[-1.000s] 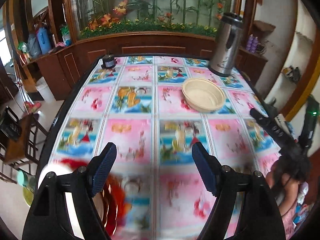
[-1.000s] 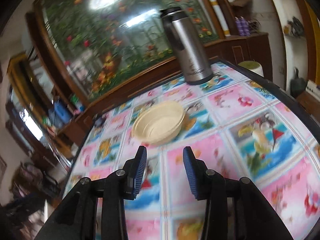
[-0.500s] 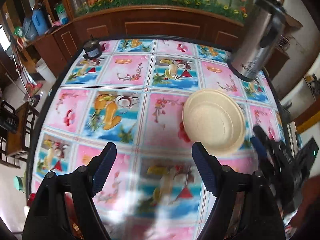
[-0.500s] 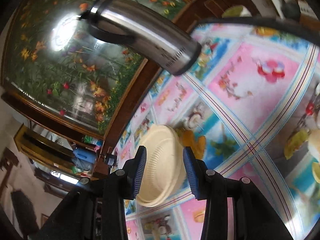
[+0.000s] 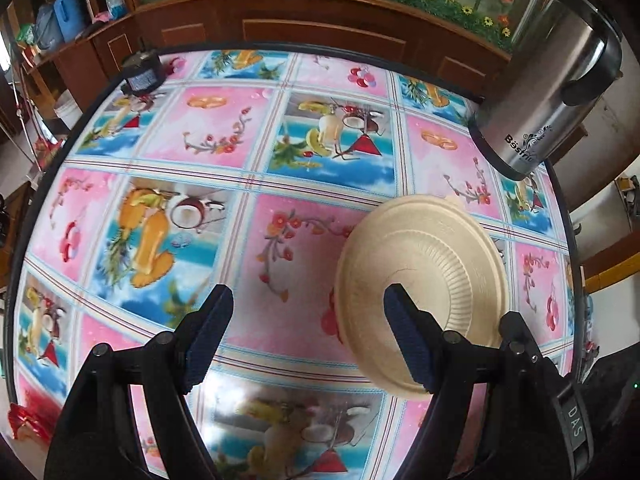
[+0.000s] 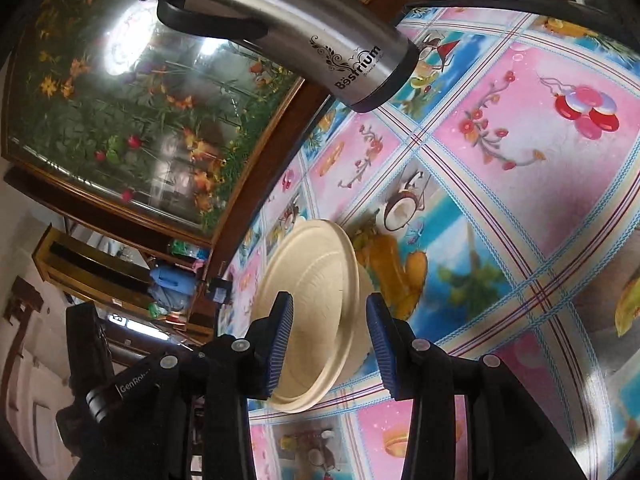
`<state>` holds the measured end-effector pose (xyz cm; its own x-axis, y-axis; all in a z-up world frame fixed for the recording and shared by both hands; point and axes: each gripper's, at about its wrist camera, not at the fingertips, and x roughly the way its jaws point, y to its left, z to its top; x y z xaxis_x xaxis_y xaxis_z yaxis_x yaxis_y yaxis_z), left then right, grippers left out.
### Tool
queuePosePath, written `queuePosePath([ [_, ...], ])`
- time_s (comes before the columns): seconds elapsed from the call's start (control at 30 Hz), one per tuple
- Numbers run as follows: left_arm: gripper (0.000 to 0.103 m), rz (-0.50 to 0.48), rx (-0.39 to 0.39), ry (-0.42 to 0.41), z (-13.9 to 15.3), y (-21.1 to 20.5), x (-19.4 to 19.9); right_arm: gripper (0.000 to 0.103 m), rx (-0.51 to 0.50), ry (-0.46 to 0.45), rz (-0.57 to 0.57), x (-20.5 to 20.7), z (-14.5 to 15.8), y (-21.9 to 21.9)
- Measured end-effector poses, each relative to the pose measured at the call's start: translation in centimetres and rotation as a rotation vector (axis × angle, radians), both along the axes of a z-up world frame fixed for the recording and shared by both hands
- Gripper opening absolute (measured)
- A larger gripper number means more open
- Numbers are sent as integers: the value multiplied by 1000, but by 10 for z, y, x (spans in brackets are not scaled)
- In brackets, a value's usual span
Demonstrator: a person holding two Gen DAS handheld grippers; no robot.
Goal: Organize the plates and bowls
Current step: 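Move the right tool to the beige pulp plate and grasp it, then lift the beige pulp plate with the right tool and carry it toward the red stack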
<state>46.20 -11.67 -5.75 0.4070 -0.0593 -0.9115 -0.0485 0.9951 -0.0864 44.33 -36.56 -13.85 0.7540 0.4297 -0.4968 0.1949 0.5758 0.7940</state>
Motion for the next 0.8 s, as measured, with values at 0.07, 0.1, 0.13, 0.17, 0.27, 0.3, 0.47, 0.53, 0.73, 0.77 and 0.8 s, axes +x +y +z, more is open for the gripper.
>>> queuePosePath([
  [0.07,78,-2,-13,8,-3,-2,2,41,0,6,-6,1,-1,1],
  [0.1,78,-4,-21,13,-5,-2,3,41,4,8,-5,1,-2,1],
  [0.13,78,-8,-32,13,-6,-4,3,41,2,12,-7,2,-3,1],
  [0.17,78,-11,-33,12,-6,-5,4,41,-7,20,-12,2,-4,2],
  [0.27,78,-28,-15,12,-10,-12,4,40,4,37,-17,2,-8,1],
  [0.3,77,-31,-20,16,-11,-13,4,40,5,40,-19,3,-9,1],
  [0.47,56,-37,-38,21,-15,-14,4,40,-1,47,-27,3,-10,1],
  [0.53,44,-39,-25,18,-16,-15,4,40,-9,50,-30,3,-10,1],
  [0.73,20,-38,-41,21,-21,-15,3,31,-9,74,-25,6,-13,1],
  [0.77,16,-39,-39,17,-21,-15,3,26,-9,78,-27,6,-14,1],
  [0.8,10,-42,-41,14,-21,-15,3,25,-9,81,-29,6,-14,1],
])
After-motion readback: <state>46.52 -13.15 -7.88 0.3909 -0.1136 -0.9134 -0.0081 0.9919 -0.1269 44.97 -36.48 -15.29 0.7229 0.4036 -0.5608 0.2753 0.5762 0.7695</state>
